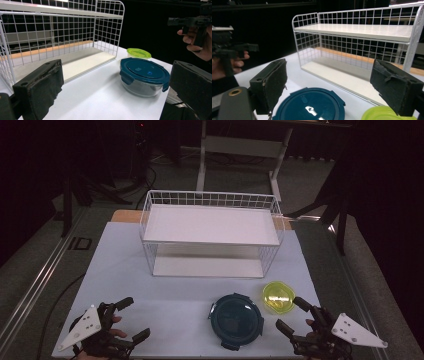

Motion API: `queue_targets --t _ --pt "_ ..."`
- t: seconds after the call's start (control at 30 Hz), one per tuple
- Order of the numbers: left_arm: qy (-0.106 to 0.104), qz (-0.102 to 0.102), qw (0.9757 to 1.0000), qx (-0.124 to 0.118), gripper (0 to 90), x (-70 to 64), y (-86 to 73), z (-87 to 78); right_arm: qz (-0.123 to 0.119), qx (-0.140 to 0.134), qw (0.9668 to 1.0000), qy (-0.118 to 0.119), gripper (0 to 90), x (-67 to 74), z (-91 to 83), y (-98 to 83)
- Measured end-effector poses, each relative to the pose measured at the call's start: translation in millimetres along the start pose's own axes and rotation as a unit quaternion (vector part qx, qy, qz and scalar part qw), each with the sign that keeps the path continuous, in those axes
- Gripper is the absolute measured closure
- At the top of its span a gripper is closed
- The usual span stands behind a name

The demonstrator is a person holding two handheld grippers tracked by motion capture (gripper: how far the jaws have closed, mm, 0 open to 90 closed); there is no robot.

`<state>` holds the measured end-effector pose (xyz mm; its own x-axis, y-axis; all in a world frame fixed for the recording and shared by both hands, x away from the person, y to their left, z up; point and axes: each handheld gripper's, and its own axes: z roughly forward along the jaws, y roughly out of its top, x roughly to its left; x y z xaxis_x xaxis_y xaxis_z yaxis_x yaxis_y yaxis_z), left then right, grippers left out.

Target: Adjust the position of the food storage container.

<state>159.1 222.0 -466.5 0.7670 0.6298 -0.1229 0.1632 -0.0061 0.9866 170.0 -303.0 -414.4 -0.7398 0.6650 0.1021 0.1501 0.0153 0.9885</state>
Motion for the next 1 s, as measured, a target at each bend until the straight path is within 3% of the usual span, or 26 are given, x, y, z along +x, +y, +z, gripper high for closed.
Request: queue_targets --t 0.1,0.23,0.3,0.37,0.5,0.63,0.7,0.87,1.0 --pt "-0.001 -0.002 1.0 -0.004 0.0 0.1 0.8 -0.4 0.001 0.008 0.9998 0.017 12.6 -1.8 1.3 3.0" --pt "-0.003 0.009 1.0 -0.001 0.0 -1.9 0.8 0.7 -0.018 0.035 0.9991 0.016 11.9 -0.9 2.3 6.7" --pt "-0.005 0.008 1.0 0.0 0.0 -2.1 0.4 1.4 -0.013 0.037 0.9992 0.011 12.7 -2.6 1.4 8.5" --pt "-0.007 0.012 0.9999 0.007 0.0 -2.7 -1.0 3.2 -0.005 0.037 0.999 0.023 13.0 -5.7 0.1 7.3" --pt "-0.011 0.014 0.9998 0.008 0.0 -3.4 -1.4 3.9 0.005 0.072 0.9968 0.034 15.5 -12.8 1.9 0.1" --pt "-0.01 0.013 0.9998 0.008 0.0 -3.1 -1.5 4.1 0.013 0.111 0.9933 0.029 19.5 -18.7 5.7 -11.7" --pt "-0.01 0.013 0.9998 0.009 0.0 -2.7 -1.7 4.1 0.017 0.128 0.9909 0.04 26.0 -21.4 7.3 -18.6" --pt "-0.01 0.016 0.9998 0.009 0.0 -3.3 -1.6 3.7 0.025 0.166 0.9846 0.049 56.2 -26.4 10.1 -35.1" --pt "-0.011 0.017 0.9997 0.013 0.0 -3.0 -2.9 4.2 0.032 0.192 0.9791 0.06 68.9 -28.9 12.8 -45.4"
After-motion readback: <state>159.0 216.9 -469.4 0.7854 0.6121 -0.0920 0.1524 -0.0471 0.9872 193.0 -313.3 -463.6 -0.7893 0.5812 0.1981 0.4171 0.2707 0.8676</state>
